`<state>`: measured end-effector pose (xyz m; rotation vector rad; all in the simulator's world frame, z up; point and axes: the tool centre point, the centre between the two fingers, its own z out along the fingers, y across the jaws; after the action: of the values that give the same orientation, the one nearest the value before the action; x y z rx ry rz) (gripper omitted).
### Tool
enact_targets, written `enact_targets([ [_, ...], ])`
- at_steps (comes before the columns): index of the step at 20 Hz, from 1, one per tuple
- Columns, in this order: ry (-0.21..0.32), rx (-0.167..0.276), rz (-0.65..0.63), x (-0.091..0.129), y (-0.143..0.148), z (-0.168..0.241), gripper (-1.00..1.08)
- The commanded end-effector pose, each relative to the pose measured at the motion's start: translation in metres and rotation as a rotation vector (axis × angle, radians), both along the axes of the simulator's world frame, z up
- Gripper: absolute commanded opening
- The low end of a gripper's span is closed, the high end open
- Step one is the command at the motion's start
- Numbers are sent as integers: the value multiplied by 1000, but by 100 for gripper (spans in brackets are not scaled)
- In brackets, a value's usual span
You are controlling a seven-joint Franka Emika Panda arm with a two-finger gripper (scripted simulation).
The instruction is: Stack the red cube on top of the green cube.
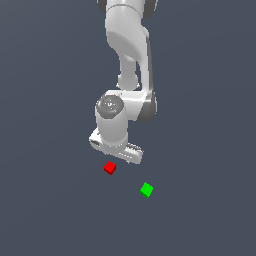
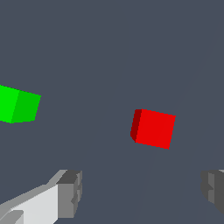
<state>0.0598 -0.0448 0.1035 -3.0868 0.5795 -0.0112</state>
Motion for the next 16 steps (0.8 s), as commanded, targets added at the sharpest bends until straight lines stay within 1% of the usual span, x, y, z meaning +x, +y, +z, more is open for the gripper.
enact_targets([
  [1,2,0,-70,6,-13,-12,100],
  [8,6,0,-190,14,-36,-32,100],
  [12,7,1,-211,15,-40,-35,100],
  [16,7,1,-204,14,-38,-34,100],
])
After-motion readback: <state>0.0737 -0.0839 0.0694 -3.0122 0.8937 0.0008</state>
